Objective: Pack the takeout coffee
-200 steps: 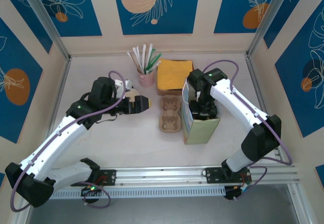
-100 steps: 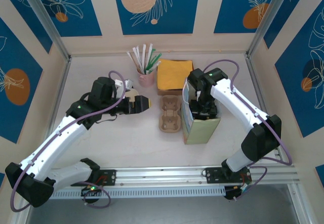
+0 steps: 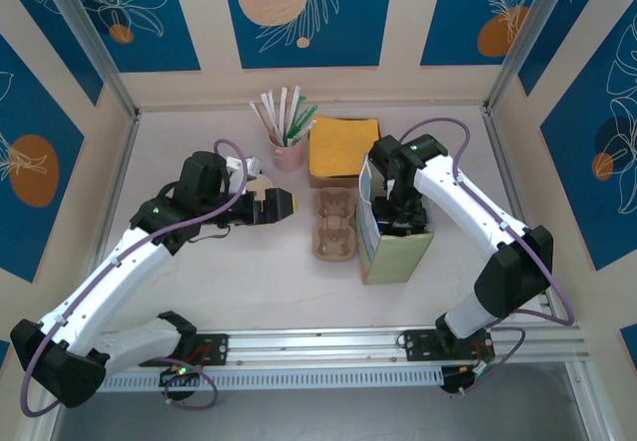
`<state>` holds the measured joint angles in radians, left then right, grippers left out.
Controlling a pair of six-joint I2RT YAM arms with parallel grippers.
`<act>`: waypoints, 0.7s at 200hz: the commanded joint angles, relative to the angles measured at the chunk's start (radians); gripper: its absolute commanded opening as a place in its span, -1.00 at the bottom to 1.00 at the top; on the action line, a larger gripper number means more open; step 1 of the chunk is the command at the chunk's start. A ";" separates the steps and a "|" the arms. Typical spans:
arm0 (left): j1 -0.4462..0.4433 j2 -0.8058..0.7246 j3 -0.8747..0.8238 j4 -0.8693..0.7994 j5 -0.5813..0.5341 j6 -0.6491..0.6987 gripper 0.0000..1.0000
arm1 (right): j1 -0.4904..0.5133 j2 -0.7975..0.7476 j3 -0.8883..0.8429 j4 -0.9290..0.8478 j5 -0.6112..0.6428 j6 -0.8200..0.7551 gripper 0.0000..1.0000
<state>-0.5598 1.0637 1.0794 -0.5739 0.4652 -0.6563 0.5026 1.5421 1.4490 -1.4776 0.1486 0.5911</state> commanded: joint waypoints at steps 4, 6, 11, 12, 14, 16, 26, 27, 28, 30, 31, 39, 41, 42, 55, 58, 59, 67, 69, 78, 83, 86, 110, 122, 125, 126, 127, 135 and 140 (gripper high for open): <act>-0.007 0.001 0.008 0.030 0.036 0.005 1.00 | -0.005 -0.010 -0.015 -0.008 -0.027 -0.007 0.14; -0.008 0.001 0.008 0.032 0.037 0.004 1.00 | -0.006 -0.010 -0.016 -0.008 -0.027 -0.007 0.15; -0.008 0.000 0.007 0.034 0.039 0.003 1.00 | -0.006 -0.009 -0.017 -0.009 -0.027 -0.007 0.14; -0.008 0.000 0.007 0.036 0.040 0.003 1.00 | -0.006 -0.009 -0.017 -0.008 -0.027 -0.007 0.14; -0.008 -0.001 0.008 0.037 0.042 0.002 1.00 | -0.006 -0.009 -0.018 -0.007 -0.029 -0.008 0.14; -0.007 -0.001 0.008 0.039 0.043 0.002 1.00 | -0.006 -0.010 -0.018 -0.006 -0.028 -0.008 0.14; -0.008 -0.003 0.006 0.048 0.053 -0.002 1.00 | -0.005 -0.008 -0.018 -0.006 -0.029 -0.008 0.14; -0.009 -0.003 0.006 0.049 0.053 -0.003 1.00 | -0.006 -0.008 -0.019 -0.006 -0.029 -0.008 0.14; -0.009 -0.004 0.006 0.050 0.054 -0.003 1.00 | -0.006 -0.007 -0.018 -0.007 -0.029 -0.008 0.14; -0.008 -0.004 0.005 0.053 0.056 -0.003 1.00 | -0.006 -0.008 -0.018 -0.006 -0.029 -0.008 0.14; -0.009 -0.004 0.004 0.053 0.058 -0.005 1.00 | -0.006 -0.008 -0.018 -0.005 -0.029 -0.008 0.14; -0.007 -0.004 0.004 0.061 0.066 -0.009 1.00 | -0.007 -0.008 -0.019 -0.005 -0.029 -0.008 0.14; -0.007 -0.004 0.004 0.061 0.068 -0.010 1.00 | -0.007 -0.008 -0.020 -0.003 -0.028 -0.008 0.14; -0.008 -0.004 0.004 0.062 0.068 -0.010 1.00 | -0.007 -0.008 -0.020 -0.004 -0.029 -0.008 0.14; -0.007 -0.004 0.000 0.069 0.074 -0.015 1.00 | -0.007 -0.008 -0.020 -0.002 -0.029 -0.007 0.14; -0.009 -0.004 -0.001 0.071 0.076 -0.016 1.00 | -0.007 -0.008 -0.019 -0.003 -0.030 -0.008 0.14; -0.008 -0.003 -0.001 0.072 0.076 -0.016 1.00 | -0.007 -0.008 -0.019 -0.002 -0.030 -0.008 0.14; -0.008 -0.005 -0.003 0.079 0.082 -0.019 1.00 | -0.006 -0.007 -0.020 -0.002 -0.029 -0.008 0.14; -0.008 -0.005 -0.003 0.079 0.083 -0.021 1.00 | -0.007 -0.007 -0.020 -0.002 -0.029 -0.008 0.14; -0.008 -0.005 -0.004 0.085 0.088 -0.023 1.00 | -0.007 -0.007 -0.020 -0.002 -0.030 -0.008 0.14; -0.007 -0.006 -0.004 0.086 0.086 -0.023 1.00 | -0.007 -0.007 -0.019 -0.002 -0.030 -0.010 0.14; -0.007 -0.006 -0.005 0.086 0.086 -0.023 1.00 | -0.007 -0.008 -0.020 -0.002 -0.029 -0.010 0.14; -0.007 -0.007 -0.006 0.087 0.086 -0.024 1.00 | -0.007 -0.010 -0.020 -0.005 -0.030 -0.008 0.14; -0.006 -0.006 -0.005 0.089 0.087 -0.025 1.00 | -0.008 -0.012 -0.019 -0.007 -0.030 -0.007 0.15; -0.007 -0.008 -0.006 0.090 0.086 -0.026 1.00 | -0.008 -0.013 -0.019 -0.007 -0.031 -0.005 0.14; -0.007 -0.007 -0.006 0.090 0.086 -0.025 1.00 | -0.007 -0.013 -0.019 -0.006 -0.032 -0.005 0.14; -0.008 -0.007 -0.006 0.089 0.086 -0.025 1.00 | -0.006 -0.013 -0.019 -0.007 -0.032 -0.005 0.14; -0.007 -0.008 -0.007 0.091 0.088 -0.025 1.00 | -0.006 -0.015 -0.019 -0.008 -0.031 -0.004 0.14; -0.008 -0.008 -0.006 0.091 0.088 -0.027 1.00 | -0.007 -0.016 -0.019 -0.007 -0.032 -0.003 0.14</act>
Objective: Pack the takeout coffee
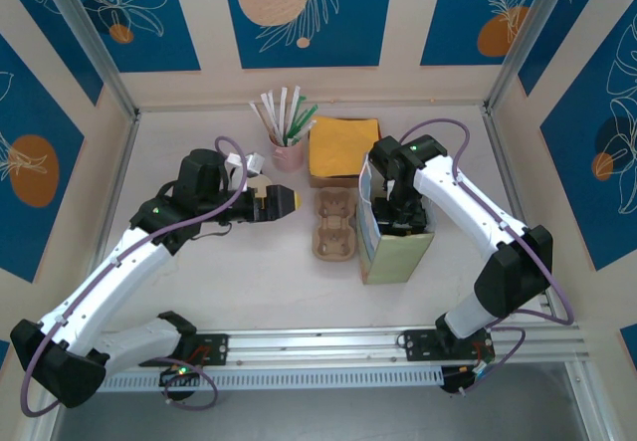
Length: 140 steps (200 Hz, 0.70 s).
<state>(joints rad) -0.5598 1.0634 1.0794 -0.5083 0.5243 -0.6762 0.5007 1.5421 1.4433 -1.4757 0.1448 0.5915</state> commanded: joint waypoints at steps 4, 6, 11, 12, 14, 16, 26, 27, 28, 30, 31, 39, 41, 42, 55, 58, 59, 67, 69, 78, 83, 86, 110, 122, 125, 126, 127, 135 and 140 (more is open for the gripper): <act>-0.008 -0.008 -0.007 0.027 0.029 -0.007 1.00 | -0.005 -0.017 -0.012 -0.010 -0.030 -0.003 0.14; -0.008 -0.008 -0.007 0.028 0.029 -0.007 1.00 | -0.005 -0.017 -0.012 -0.012 -0.030 -0.002 0.14; -0.008 -0.007 -0.008 0.027 0.028 -0.007 1.00 | -0.005 -0.018 -0.011 -0.012 -0.030 -0.002 0.14; -0.007 -0.008 -0.008 0.028 0.029 -0.008 1.00 | -0.005 -0.019 -0.011 -0.012 -0.030 -0.002 0.14; -0.008 -0.007 -0.008 0.027 0.029 -0.008 1.00 | -0.005 -0.019 -0.011 -0.013 -0.029 -0.002 0.14; -0.007 -0.008 -0.007 0.028 0.029 -0.007 1.00 | -0.005 -0.019 -0.010 -0.013 -0.030 -0.002 0.14; -0.008 -0.008 -0.010 0.027 0.029 -0.007 1.00 | -0.004 -0.020 -0.008 -0.016 -0.030 -0.001 0.14; -0.007 -0.008 -0.010 0.027 0.029 -0.007 1.00 | -0.004 -0.020 -0.008 -0.017 -0.030 -0.002 0.14; -0.008 -0.008 -0.009 0.027 0.029 -0.008 1.00 | -0.003 -0.020 -0.008 -0.016 -0.030 -0.001 0.14; -0.007 -0.008 -0.010 0.028 0.028 -0.007 1.00 | -0.003 -0.020 -0.008 -0.017 -0.030 -0.001 0.14; -0.006 -0.008 -0.009 0.027 0.028 -0.007 1.00 | -0.004 -0.020 -0.008 -0.017 -0.030 0.001 0.14; -0.007 -0.007 -0.009 0.028 0.029 -0.008 1.00 | -0.002 -0.022 -0.008 -0.019 -0.030 0.002 0.14; -0.008 -0.007 -0.010 0.028 0.028 -0.008 1.00 | -0.002 -0.023 -0.008 -0.020 -0.030 0.002 0.14; -0.008 -0.008 -0.011 0.028 0.028 -0.007 1.00 | -0.002 -0.023 -0.008 -0.020 -0.030 0.002 0.14; -0.007 -0.008 -0.011 0.026 0.027 -0.007 1.00 | -0.001 -0.026 -0.008 -0.020 -0.030 0.006 0.14; -0.006 -0.007 -0.011 0.026 0.027 -0.007 1.00 | 0.000 -0.027 -0.008 -0.020 -0.030 0.007 0.14; -0.008 -0.007 -0.011 0.026 0.027 -0.007 1.00 | 0.001 -0.028 -0.008 -0.020 -0.030 0.008 0.14; -0.008 -0.008 -0.011 0.026 0.028 -0.007 1.00 | 0.001 -0.028 -0.009 -0.021 -0.030 0.009 0.14; -0.007 -0.008 -0.012 0.026 0.027 -0.006 1.00 | 0.001 -0.029 -0.009 -0.021 -0.030 0.009 0.14; -0.007 -0.008 -0.011 0.026 0.027 -0.008 1.00 | 0.002 -0.030 -0.012 -0.021 -0.030 0.010 0.14; -0.008 -0.007 -0.012 0.026 0.027 -0.007 1.00 | 0.002 -0.031 -0.012 -0.020 -0.030 0.011 0.14; -0.008 -0.008 -0.012 0.025 0.028 -0.008 1.00 | 0.004 -0.031 -0.013 -0.020 -0.030 0.011 0.14; -0.008 -0.010 -0.011 0.025 0.026 -0.008 1.00 | 0.006 -0.032 -0.015 -0.020 -0.029 0.011 0.14; -0.008 -0.011 -0.011 0.025 0.025 -0.008 1.00 | 0.006 -0.032 -0.018 -0.020 -0.028 0.011 0.14; -0.008 -0.011 -0.010 0.024 0.025 -0.008 1.00 | 0.006 -0.033 -0.019 -0.020 -0.027 0.011 0.14; -0.007 -0.011 -0.010 0.025 0.025 -0.008 1.00 | 0.006 -0.032 -0.020 -0.020 -0.027 0.011 0.14; -0.008 -0.011 -0.011 0.024 0.024 -0.008 1.00 | 0.006 -0.032 -0.019 -0.020 -0.027 0.012 0.14; -0.007 -0.010 -0.010 0.023 0.022 -0.009 1.00 | 0.005 -0.032 -0.021 -0.020 -0.027 0.011 0.14; -0.007 -0.012 -0.011 0.021 0.023 -0.008 1.00 | 0.005 -0.033 -0.024 -0.018 -0.027 0.011 0.14</act>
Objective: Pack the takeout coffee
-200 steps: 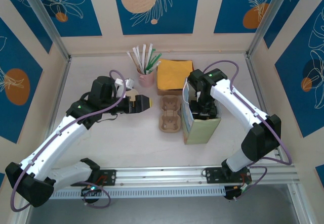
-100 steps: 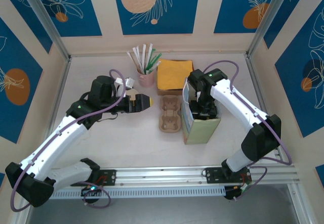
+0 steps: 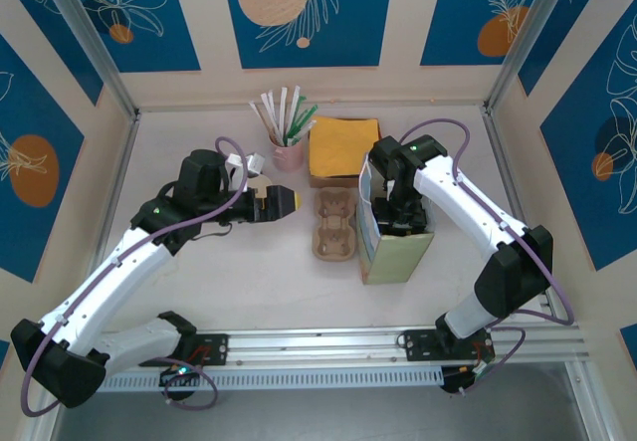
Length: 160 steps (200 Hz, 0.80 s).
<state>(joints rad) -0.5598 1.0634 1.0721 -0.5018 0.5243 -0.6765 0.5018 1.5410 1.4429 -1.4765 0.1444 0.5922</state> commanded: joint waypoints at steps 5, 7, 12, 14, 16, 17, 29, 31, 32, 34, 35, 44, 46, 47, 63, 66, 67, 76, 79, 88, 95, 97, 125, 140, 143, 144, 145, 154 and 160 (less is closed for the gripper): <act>-0.008 -0.012 -0.004 0.015 0.021 -0.008 1.00 | 0.004 -0.033 -0.025 -0.016 -0.028 0.012 0.14; -0.008 -0.012 -0.003 0.015 0.021 -0.008 1.00 | 0.004 -0.033 -0.025 -0.016 -0.029 0.012 0.14; -0.009 -0.012 -0.002 0.014 0.021 -0.008 1.00 | 0.004 -0.033 -0.026 -0.016 -0.030 0.012 0.14; -0.008 -0.011 -0.002 0.014 0.021 -0.008 1.00 | 0.004 -0.033 -0.028 -0.015 -0.031 0.012 0.14; -0.008 -0.012 -0.002 0.014 0.020 -0.009 1.00 | 0.005 -0.033 -0.028 -0.015 -0.031 0.013 0.14; -0.009 -0.012 -0.002 0.014 0.020 -0.010 1.00 | 0.005 -0.033 -0.028 -0.015 -0.031 0.013 0.14; -0.007 -0.012 -0.002 0.015 0.021 -0.009 1.00 | 0.006 -0.036 -0.030 -0.013 -0.031 0.014 0.14; -0.008 -0.012 -0.003 0.014 0.022 -0.009 1.00 | 0.006 -0.036 -0.031 -0.012 -0.031 0.014 0.14; -0.008 -0.012 -0.002 0.015 0.021 -0.009 1.00 | 0.006 -0.036 -0.031 -0.013 -0.032 0.014 0.14; -0.008 -0.013 -0.002 0.015 0.020 -0.010 1.00 | 0.006 -0.036 -0.031 -0.013 -0.032 0.014 0.14; -0.008 -0.013 -0.002 0.015 0.020 -0.010 1.00 | 0.007 -0.036 -0.031 -0.013 -0.032 0.014 0.14; -0.008 -0.011 -0.002 0.016 0.021 -0.009 1.00 | 0.006 -0.036 -0.032 -0.013 -0.031 0.015 0.14; -0.008 -0.011 -0.002 0.017 0.021 -0.009 1.00 | 0.006 -0.036 -0.032 -0.013 -0.031 0.015 0.14; -0.009 -0.011 -0.002 0.017 0.021 -0.009 1.00 | 0.006 -0.036 -0.032 -0.013 -0.031 0.015 0.14; -0.007 -0.010 -0.001 0.016 0.021 -0.009 1.00 | 0.008 -0.038 -0.032 -0.013 -0.031 0.014 0.14; -0.008 -0.011 0.000 0.017 0.020 -0.009 1.00 | 0.007 -0.037 -0.031 -0.014 -0.031 0.014 0.14; -0.008 -0.009 -0.001 0.016 0.020 -0.010 1.00 | 0.007 -0.037 -0.031 -0.014 -0.030 0.014 0.14; -0.007 -0.010 -0.001 0.017 0.022 -0.012 1.00 | 0.007 -0.037 -0.031 -0.014 -0.031 0.014 0.15; -0.008 -0.009 -0.001 0.017 0.021 -0.011 1.00 | 0.008 -0.038 -0.031 -0.015 -0.031 0.014 0.14; -0.009 -0.010 -0.001 0.017 0.022 -0.012 1.00 | 0.007 -0.037 -0.030 -0.014 -0.030 0.014 0.14; -0.008 -0.010 0.000 0.016 0.022 -0.010 1.00 | 0.007 -0.036 -0.030 -0.014 -0.031 0.014 0.14; -0.008 -0.010 0.000 0.017 0.022 -0.011 1.00 | 0.007 -0.036 -0.030 -0.014 -0.031 0.013 0.14; -0.007 -0.010 0.000 0.017 0.020 -0.011 1.00 | 0.007 -0.036 -0.029 -0.014 -0.029 0.011 0.14; -0.008 -0.010 -0.001 0.017 0.019 -0.011 1.00 | 0.007 -0.036 -0.032 -0.013 -0.029 0.011 0.14; -0.009 -0.010 -0.001 0.017 0.019 -0.011 1.00 | 0.007 -0.036 -0.031 -0.012 -0.029 0.011 0.14; -0.008 -0.010 -0.001 0.017 0.019 -0.011 1.00 | 0.006 -0.036 -0.031 -0.013 -0.029 0.011 0.14; -0.008 -0.010 -0.001 0.017 0.020 -0.011 1.00 | 0.007 -0.036 -0.030 -0.013 -0.029 0.011 0.14; -0.009 -0.010 -0.001 0.017 0.020 -0.011 1.00 | 0.008 -0.034 -0.030 -0.013 -0.030 0.011 0.14; -0.007 -0.009 -0.001 0.017 0.019 -0.010 1.00 | 0.008 -0.034 -0.030 -0.013 -0.029 0.011 0.14</act>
